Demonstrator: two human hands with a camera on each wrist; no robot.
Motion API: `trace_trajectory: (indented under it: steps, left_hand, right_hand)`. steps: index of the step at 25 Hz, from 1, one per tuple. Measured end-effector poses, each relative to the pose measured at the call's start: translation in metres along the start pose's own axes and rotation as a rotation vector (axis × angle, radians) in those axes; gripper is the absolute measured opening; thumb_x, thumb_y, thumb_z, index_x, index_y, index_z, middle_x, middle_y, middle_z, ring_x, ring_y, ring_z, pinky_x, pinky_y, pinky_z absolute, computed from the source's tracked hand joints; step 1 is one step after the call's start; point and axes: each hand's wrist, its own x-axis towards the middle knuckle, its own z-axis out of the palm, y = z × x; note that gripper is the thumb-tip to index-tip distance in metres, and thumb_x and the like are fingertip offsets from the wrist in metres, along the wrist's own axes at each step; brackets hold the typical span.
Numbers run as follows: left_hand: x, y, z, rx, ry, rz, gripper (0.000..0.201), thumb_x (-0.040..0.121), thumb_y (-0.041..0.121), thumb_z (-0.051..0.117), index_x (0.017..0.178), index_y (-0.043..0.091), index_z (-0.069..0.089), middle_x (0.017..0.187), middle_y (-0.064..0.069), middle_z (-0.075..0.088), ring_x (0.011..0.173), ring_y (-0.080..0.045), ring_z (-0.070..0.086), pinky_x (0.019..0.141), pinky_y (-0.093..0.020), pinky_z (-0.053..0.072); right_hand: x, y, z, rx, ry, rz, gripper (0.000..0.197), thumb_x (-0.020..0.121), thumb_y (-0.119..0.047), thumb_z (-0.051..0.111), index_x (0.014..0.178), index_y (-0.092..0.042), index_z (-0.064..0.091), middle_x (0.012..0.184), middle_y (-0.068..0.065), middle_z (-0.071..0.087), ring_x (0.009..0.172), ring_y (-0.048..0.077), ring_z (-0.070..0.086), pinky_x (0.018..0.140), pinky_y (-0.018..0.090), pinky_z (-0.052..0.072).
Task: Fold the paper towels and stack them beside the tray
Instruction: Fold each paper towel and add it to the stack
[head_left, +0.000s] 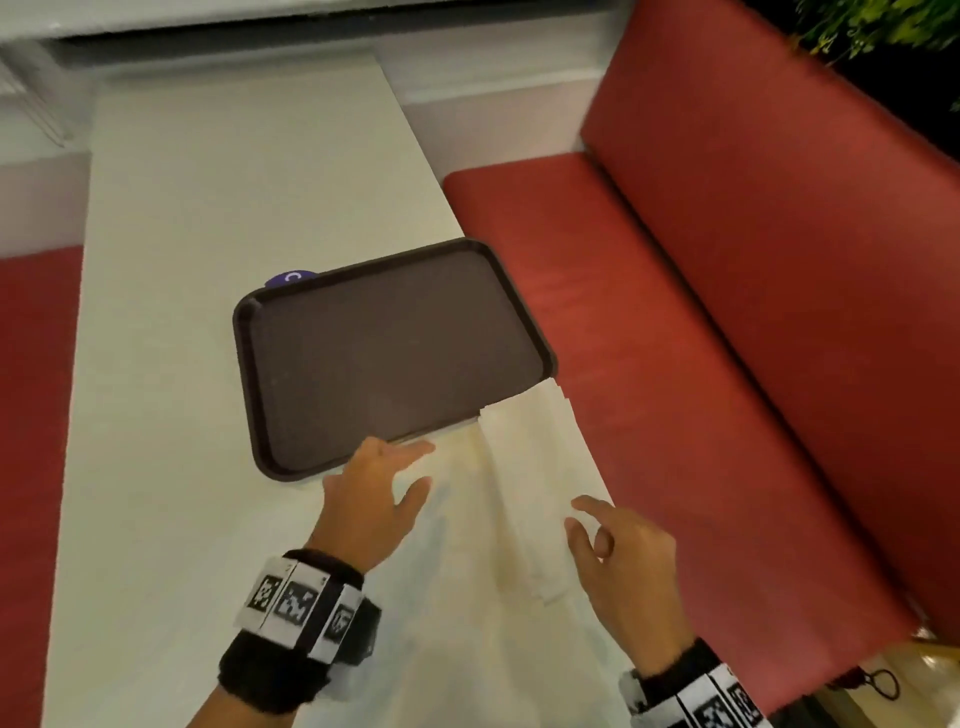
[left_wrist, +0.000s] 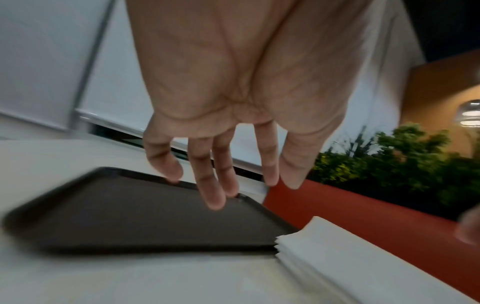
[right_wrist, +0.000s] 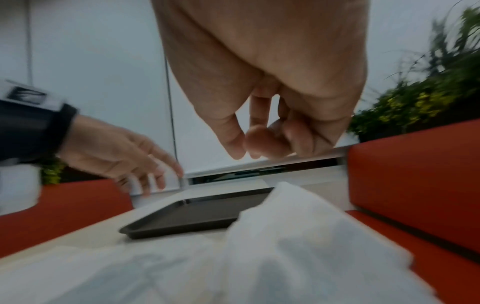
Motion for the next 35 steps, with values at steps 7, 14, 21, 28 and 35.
trace_trajectory:
  steps: [7, 14, 21, 28, 35]
  left_hand:
    - [-0.203, -0.089, 0.009, -0.421, -0.089, -0.576, 0.045, 0.067, 0.015, 0.079, 0.058, 0.056, 0.066, 0.075, -0.003, 0.059, 0.059, -0.012, 0.056, 0.075, -0.020, 0.046]
    - [-0.269, -0.133, 0.028, -0.514, 0.087, -0.709, 0.061, 0.073, -0.005, 0.073, 0.054, 0.052, 0.065, 0.074, -0.004, 0.054, 0.066, -0.019, 0.053, 0.080, -0.015, 0.047]
    - [-0.264, -0.136, 0.009, -0.481, 0.117, -0.629, 0.046, 0.072, 0.019, 0.079, 0.076, 0.059, 0.058, 0.088, -0.001, 0.059, 0.076, -0.017, 0.054, 0.090, -0.033, 0.049]
    - [-0.173, -0.076, -0.079, -0.424, 0.268, -0.266, 0.093, 0.056, 0.050, 0.082, 0.134, 0.046, 0.031, 0.119, 0.016, 0.048, 0.113, -0.002, 0.044, 0.092, -0.021, 0.034]
    - [-0.099, -0.015, -0.143, -0.793, 0.019, 0.057, 0.073, 0.042, 0.041, 0.089, 0.109, 0.025, 0.064, 0.107, 0.003, 0.071, 0.102, -0.014, 0.065, 0.094, -0.042, 0.051]
  right_hand:
    - [0.053, -0.064, 0.100, -0.344, -0.556, -0.185, 0.066, 0.094, -0.033, 0.054, 0.148, -0.012, 0.022, 0.153, 0.012, 0.023, 0.136, 0.029, 0.032, 0.107, 0.036, 0.036]
    - [0.093, -0.074, 0.145, -0.568, -0.694, -0.099, 0.067, 0.080, -0.045, 0.069, 0.131, -0.011, 0.043, 0.135, 0.011, 0.047, 0.125, 0.027, 0.045, 0.102, 0.036, 0.040]
    - [0.072, -0.107, 0.103, -0.242, -0.506, -0.306, 0.020, 0.085, -0.019, 0.063, 0.101, -0.025, 0.054, 0.114, 0.002, 0.061, 0.103, 0.023, 0.054, 0.088, 0.034, 0.045]
    - [0.070, -0.187, -0.040, 0.194, -0.538, -0.592, 0.036, 0.071, -0.016, 0.079, 0.098, -0.031, 0.060, 0.098, -0.014, 0.065, 0.098, 0.005, 0.060, 0.089, 0.023, 0.046]
    - [0.070, -0.201, -0.094, 0.374, -0.547, -0.616, 0.041, 0.069, -0.011, 0.084, 0.104, -0.019, 0.064, 0.102, -0.011, 0.067, 0.100, -0.001, 0.061, 0.090, 0.010, 0.041]
